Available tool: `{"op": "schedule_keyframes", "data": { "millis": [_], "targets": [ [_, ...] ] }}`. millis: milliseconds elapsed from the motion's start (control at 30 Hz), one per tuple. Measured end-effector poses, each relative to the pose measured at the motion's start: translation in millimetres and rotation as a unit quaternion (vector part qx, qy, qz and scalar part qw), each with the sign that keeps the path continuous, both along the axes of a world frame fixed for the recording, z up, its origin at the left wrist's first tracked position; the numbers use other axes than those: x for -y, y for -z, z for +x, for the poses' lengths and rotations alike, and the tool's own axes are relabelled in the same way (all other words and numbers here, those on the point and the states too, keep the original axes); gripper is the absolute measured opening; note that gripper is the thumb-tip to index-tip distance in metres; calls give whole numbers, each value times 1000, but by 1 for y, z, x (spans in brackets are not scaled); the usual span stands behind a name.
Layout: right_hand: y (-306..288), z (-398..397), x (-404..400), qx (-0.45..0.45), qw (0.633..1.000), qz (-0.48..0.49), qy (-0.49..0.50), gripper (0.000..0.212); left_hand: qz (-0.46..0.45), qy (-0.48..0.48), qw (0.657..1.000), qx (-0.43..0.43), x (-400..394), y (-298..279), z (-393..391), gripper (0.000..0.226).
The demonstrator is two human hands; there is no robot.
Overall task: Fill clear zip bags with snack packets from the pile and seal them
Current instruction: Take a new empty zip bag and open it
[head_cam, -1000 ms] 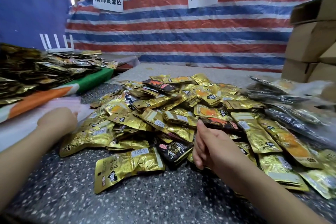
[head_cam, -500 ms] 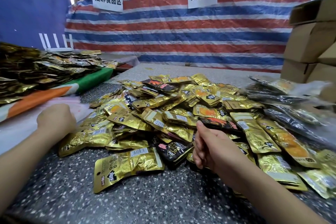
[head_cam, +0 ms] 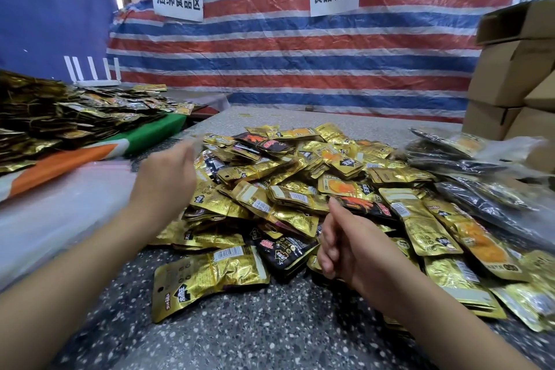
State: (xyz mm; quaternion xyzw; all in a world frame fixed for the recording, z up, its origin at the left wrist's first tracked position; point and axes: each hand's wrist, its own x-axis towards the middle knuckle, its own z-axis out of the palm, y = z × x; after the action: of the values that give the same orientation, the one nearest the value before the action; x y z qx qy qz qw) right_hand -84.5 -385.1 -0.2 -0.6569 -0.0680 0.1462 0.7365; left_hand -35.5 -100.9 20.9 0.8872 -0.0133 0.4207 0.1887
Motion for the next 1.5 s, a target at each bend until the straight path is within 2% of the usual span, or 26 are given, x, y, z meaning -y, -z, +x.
{"op": "schedule_keyframes", "data": {
  "millis": [100,200,367,567,733,833,1000,1067,1133,1233,1333,1433,1500],
  "targets": [
    [-5,-1,3,-30,997,65,-3,50,-49,135,990,7,54,-2,-6,35],
    [-7,3,10,-37,991,121,34,47,-101,250,963,-12,105,1,-9,41],
    [-12,18,26,-42,980,153,118,44,-109,331,937,-37,153,20,-22,44],
    [-12,26,35,-60,983,107,136,56,-101,434,884,-140,157,37,-36,42],
    [-13,24,37,-61,984,27,164,62,-93,450,877,-142,151,32,-41,44],
    [-15,24,40,-66,984,12,163,60,-39,433,887,-156,150,29,-42,44],
    [-18,21,40,-40,989,5,146,20,22,422,888,-182,150,29,-43,45],
    [-19,19,40,-18,988,28,148,17,27,410,894,-176,151,31,-45,58],
    [-22,18,41,3,986,44,161,18,-14,391,906,-163,152,31,-46,70],
    [-25,18,43,26,983,76,167,21,-128,359,917,-120,153,26,-43,63],
    [-26,19,43,51,978,140,144,24,-220,317,913,-132,149,21,-40,57],
    [-29,16,42,87,971,180,128,24,-263,311,897,-172,146,18,-39,51],
    [-28,15,42,103,967,205,114,26,-302,343,866,-204,147,16,-40,35]
  ]
}}
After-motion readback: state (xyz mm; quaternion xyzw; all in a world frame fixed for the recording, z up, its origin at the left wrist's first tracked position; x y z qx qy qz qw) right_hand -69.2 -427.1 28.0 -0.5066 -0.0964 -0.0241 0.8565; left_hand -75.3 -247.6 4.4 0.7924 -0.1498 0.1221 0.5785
